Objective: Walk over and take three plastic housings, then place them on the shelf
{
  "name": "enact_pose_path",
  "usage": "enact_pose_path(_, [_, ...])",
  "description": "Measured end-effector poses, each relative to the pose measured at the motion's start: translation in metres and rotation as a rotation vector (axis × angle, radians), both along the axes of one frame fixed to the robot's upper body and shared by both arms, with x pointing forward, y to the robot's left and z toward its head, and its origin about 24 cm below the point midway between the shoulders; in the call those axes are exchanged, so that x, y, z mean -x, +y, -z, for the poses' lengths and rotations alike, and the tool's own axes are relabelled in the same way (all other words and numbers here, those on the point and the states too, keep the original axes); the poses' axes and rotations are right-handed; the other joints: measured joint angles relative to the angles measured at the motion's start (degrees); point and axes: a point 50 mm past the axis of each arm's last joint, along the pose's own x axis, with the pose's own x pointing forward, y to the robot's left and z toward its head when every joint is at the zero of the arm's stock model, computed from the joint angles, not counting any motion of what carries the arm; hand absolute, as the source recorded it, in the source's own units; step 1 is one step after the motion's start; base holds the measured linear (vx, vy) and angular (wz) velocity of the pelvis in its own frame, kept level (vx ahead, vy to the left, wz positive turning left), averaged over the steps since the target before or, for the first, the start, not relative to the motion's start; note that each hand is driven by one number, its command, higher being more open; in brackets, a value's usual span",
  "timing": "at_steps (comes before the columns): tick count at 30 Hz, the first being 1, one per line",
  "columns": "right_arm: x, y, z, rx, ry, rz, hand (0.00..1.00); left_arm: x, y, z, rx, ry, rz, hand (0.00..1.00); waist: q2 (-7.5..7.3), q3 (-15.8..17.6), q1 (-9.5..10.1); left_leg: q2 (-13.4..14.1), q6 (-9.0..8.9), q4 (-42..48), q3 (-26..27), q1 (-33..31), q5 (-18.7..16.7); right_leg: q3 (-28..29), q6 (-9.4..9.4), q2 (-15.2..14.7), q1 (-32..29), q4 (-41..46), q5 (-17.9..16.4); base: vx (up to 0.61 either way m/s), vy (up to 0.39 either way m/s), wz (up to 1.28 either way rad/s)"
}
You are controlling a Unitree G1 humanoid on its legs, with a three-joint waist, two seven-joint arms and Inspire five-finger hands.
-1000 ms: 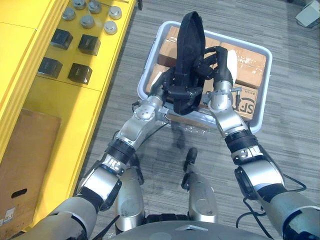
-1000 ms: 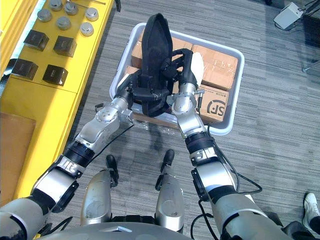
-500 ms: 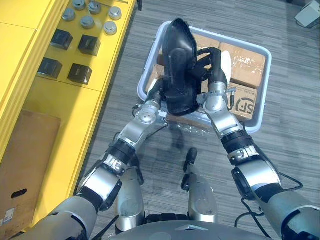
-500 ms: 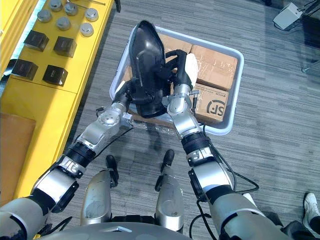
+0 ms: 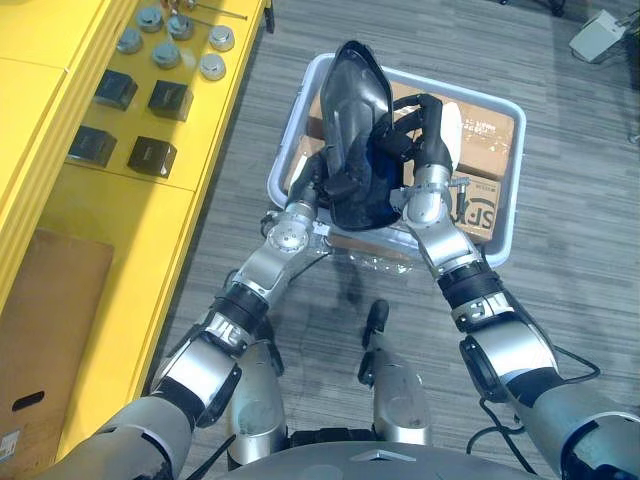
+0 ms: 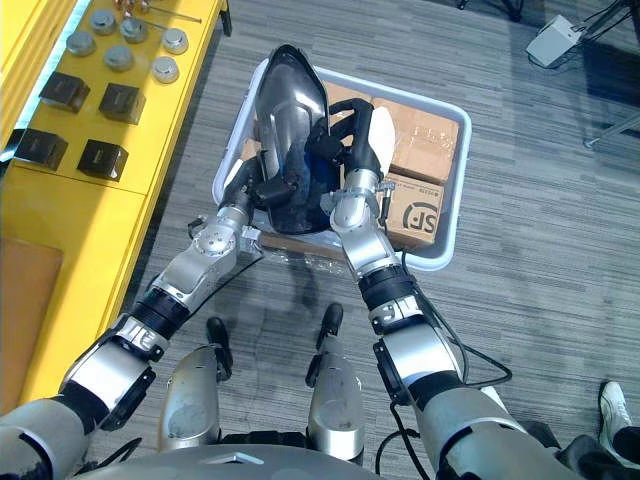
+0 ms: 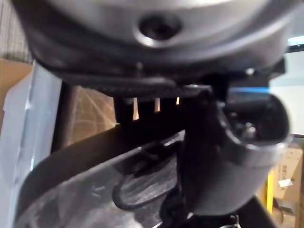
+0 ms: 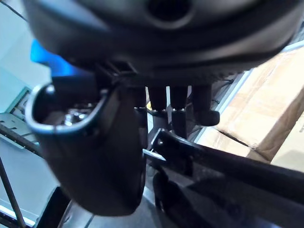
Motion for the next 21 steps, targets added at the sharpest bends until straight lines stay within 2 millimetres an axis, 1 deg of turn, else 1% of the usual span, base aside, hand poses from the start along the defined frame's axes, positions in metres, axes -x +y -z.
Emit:
enact_pose_path(5, [0.018, 0.004, 0.013, -0.051, -0.039, -0.065, 1.0, 0.008, -0.001, 0.004, 0.059, -0.009, -0.016, 0.0, -0.39, -0.48, -0.13, 0.04, -0.42, -1.95, 0.93, 3.69, -0.08, 0.2, -0.05, 0.44, 2.82, -1.19, -0.13, 0.04, -0.004, -0.08])
enact_pose_path(7, [0.026, 0.007, 0.022, -0.08, -0.034, -0.078, 1.0, 0.012, 0.0, 0.005, 0.058, -0.028, -0.041, 0.0, -1.06, -1.38, -0.17, 0.04, -0.74, -2.77, 1.43, 4.77, -0.14, 0.51, -0.03, 0.66, 3.59, -2.02, -0.12, 0.04, -0.006, -0.11])
enact_pose_path(8, [0.032, 0.006, 0.03, -0.092, -0.022, -0.078, 1.0, 0.015, 0.002, 0.008, 0.047, -0.041, -0.07, 0.0, -1.4, -2.47, -0.09, 0.09, -0.92, -3.43, 1.89, 5.39, -0.26, 0.66, -0.08, 0.75, 3.65, -2.07, -0.28, 0.06, -0.005, -0.1])
enact_pose_path(9, [0.038, 0.003, 0.04, -0.097, -0.001, -0.071, 1.0, 0.018, 0.007, 0.014, 0.035, -0.043, -0.11, 0.0, -1.53, -4.33, -0.22, 0.08, -1.14, -3.83, 2.1, 5.66, -0.45, 0.75, 0.08, 0.8, 3.62, -2.08, -0.56, 0.08, 0.0, -0.11])
enact_pose_path(11, [0.042, -0.002, 0.048, -0.106, 0.019, -0.055, 1.0, 0.021, 0.014, 0.02, 0.018, -0.038, -0.158, 0.0, -1.55, -5.72, -0.21, 0.06, -1.19, -4.4, 2.63, 6.53, -0.49, 1.23, 0.1, 0.85, 3.86, -2.08, -0.68, 0.07, 0.01, -0.14])
enact_pose_path(13, [0.05, -0.008, 0.054, -0.119, 0.029, -0.038, 1.0, 0.025, 0.031, 0.028, -0.008, -0.039, -0.259, 0.0, -1.48, -7.47, -0.48, 0.03, -1.22, -4.81, 3.43, 7.61, -0.56, 1.64, 0.11, 0.87, 4.15, -2.09, -0.69, 0.04, 0.014, -0.17])
enact_pose_path(14, [0.052, -0.01, 0.056, -0.124, 0.03, -0.031, 1.0, 0.027, 0.035, 0.029, -0.029, -0.048, -0.289, 0.0, -1.44, -7.96, -0.67, 0.01, -1.24, -4.91, 3.46, 7.77, -0.59, 1.63, 0.11, 0.86, 4.25, -2.09, -0.69, 0.04, 0.014, -0.06])
enact_pose_path(16, [0.061, -0.021, 0.064, -0.134, 0.051, -0.004, 1.0, 0.033, 0.054, 0.034, -0.154, -0.099, -0.417, 0.0, -1.41, -8.78, -0.88, -0.02, -1.34, -5.65, 3.62, 9.87, -0.66, 1.58, 0.12, 0.95, 5.93, -2.12, -0.7, 0.02, 0.007, -0.01])
enact_pose_path(17, [0.064, -0.024, 0.068, -0.133, 0.06, 0.0, 1.0, 0.034, 0.058, 0.035, -0.186, -0.11, -0.446, 0.0, -1.39, -9.3, -0.85, -0.03, -1.38, -5.79, 3.69, 10.1, -0.73, 1.59, 0.17, 0.95, 6.06, -2.12, -0.75, 0.0, 0.007, -0.07])
enact_pose_path(19, [0.081, -0.031, 0.086, -0.145, 0.117, 0.014, 1.0, 0.043, 0.076, 0.04, -0.278, -0.147, -0.567, 0.0, -1.5, -12.41, -0.85, -0.24, -1.5, -6.67, 4.27, 10.58, -0.77, 1.46, 0.29, 0.85, 5.91, -2.15, -1.58, 0.0, -0.005, -0.08])
enact_pose_path(20, [0.086, -0.033, 0.091, -0.149, 0.132, 0.013, 1.0, 0.046, 0.081, 0.04, -0.293, -0.159, -0.598, 0.0, -1.38, -12.99, -0.87, -0.22, -1.6, -6.72, 4.38, 10.76, -0.83, 1.46, 0.41, 0.86, 5.93, -2.15, -1.75, 0.02, -0.029, -0.16])
enact_pose_path(21, [0.112, -0.048, 0.114, -0.237, 0.221, -0.027, 1.0, 0.059, 0.104, 0.042, -0.375, -0.201, -0.756, 0.0, 0.4, -16.03, -1.23, -0.25, -1.82, -7.78, 5.24, 11.93, -0.68, 1.61, 0.28, 0.94, 6.11, -2.16, -1.99, 0.0, -0.028, -0.19])
